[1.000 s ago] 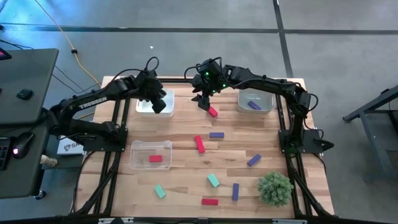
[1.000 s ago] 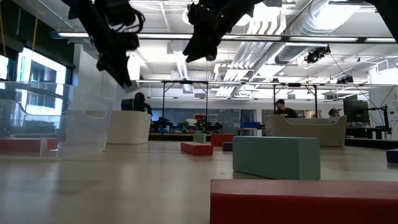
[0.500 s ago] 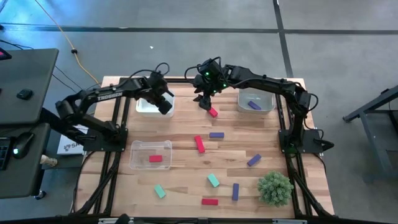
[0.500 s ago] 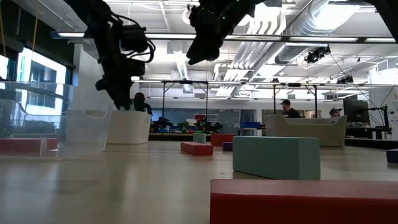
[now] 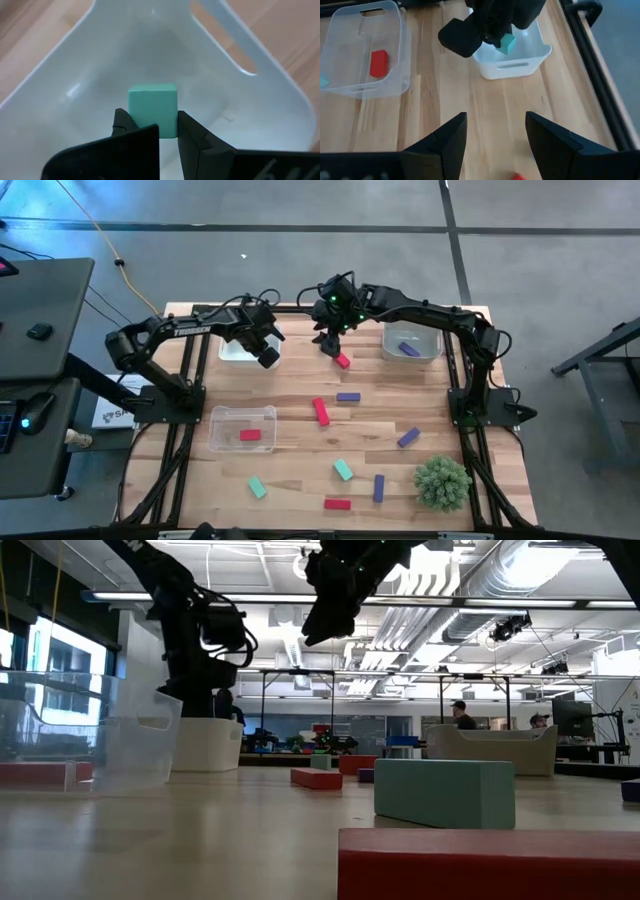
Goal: Sort & place blocks by color
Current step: Put the top right light blue block into the white bin
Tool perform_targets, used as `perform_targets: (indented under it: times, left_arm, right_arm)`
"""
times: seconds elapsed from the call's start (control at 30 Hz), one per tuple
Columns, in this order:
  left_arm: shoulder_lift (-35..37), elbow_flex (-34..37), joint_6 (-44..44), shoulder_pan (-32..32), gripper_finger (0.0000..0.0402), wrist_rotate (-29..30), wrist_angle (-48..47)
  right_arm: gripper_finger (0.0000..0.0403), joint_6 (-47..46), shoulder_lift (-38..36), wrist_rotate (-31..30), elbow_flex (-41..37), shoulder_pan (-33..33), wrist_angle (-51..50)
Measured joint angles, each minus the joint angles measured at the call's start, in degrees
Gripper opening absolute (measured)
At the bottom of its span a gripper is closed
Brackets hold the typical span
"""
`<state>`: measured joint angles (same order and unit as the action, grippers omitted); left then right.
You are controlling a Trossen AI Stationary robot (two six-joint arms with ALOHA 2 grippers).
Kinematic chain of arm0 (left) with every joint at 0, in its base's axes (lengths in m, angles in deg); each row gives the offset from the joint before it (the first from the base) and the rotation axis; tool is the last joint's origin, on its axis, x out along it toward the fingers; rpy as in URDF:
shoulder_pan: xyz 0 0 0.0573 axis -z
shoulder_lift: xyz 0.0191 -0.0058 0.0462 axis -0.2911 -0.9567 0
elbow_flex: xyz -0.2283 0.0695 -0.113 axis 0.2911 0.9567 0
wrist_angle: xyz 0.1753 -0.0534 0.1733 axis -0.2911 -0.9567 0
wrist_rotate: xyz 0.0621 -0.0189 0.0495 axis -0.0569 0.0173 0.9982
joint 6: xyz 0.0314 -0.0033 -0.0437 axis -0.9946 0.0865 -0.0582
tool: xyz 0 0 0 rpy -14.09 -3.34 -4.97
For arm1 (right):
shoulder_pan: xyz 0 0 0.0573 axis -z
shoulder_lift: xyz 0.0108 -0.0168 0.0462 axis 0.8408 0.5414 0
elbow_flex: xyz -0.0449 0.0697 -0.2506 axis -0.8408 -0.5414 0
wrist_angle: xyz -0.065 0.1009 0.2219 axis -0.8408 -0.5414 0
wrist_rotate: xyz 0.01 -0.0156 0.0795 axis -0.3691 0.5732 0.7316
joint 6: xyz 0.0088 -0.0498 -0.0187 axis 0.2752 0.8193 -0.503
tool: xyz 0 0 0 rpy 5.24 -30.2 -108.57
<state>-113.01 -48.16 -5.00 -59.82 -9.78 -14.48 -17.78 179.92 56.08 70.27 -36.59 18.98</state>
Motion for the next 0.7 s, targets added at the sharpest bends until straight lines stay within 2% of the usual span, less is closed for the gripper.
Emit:
perform_targets:
  times: [0.27,0.6,0.7]
  left_arm:
    - [-1.2,0.0,0.0,0.0,0.0008,0.0,0.0]
    - [-1.1,0.0,0.0,0.0,0.0096,-0.7,0.0]
    - [-1.1,0.0,-0.1,0.0,0.0116,-0.7,-0.1]
  right_arm:
    - [0.0191,-3.9,0.0,0.2,0.0,0.0,-7.6]
    - [0.0191,-6.6,0.0,3.8,0.0,-1.9,-14.4]
    - [0.0191,-7.7,0.0,3.3,0.0,-2.9,-15.0]
